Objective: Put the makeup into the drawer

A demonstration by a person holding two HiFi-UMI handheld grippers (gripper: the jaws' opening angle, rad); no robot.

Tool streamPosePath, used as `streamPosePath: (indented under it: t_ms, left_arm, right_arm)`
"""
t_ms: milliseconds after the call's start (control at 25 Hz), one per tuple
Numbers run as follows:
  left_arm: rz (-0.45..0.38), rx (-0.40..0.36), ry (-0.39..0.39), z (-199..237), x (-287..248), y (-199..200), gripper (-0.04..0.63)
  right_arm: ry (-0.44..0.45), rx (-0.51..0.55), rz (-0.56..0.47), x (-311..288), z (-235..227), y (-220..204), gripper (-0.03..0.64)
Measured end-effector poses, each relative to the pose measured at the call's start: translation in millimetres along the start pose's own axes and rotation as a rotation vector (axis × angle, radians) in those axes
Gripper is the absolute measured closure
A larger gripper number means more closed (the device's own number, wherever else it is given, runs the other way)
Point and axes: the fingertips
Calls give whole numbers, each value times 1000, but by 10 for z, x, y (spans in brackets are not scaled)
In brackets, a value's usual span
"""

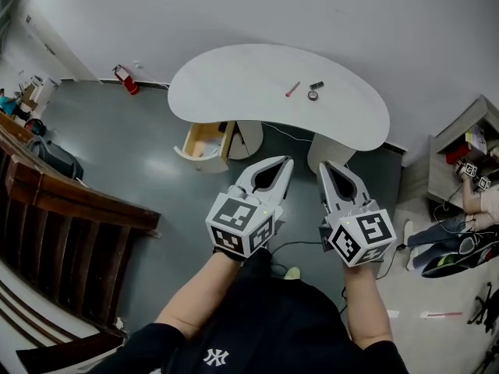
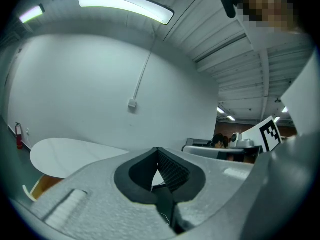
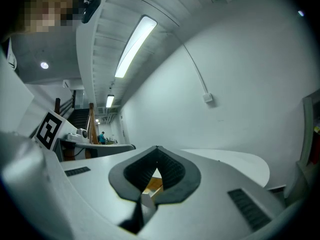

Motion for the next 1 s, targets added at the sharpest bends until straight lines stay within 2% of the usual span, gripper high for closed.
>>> streamPosePath:
  t_ms: [520, 800, 1000]
  left_arm:
    - [49, -20, -96, 1234, -641, 151, 586]
    - [77, -14, -122, 1511, -915, 118, 586]
    - [102, -8, -113, 1667, -1194, 51, 586]
  right_arm:
    - [-101, 0, 23, -1357, -143, -15, 601]
    - [-125, 5, 36, -1671, -272, -17, 601]
    - [-113, -4, 40, -1911, -465, -25, 601]
Point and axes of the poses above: the fingertips, and each gripper's own axes: x backward along the fingers, z to its left, y out of its top, and after that the axes turned 2 degrees about -z, right-handed
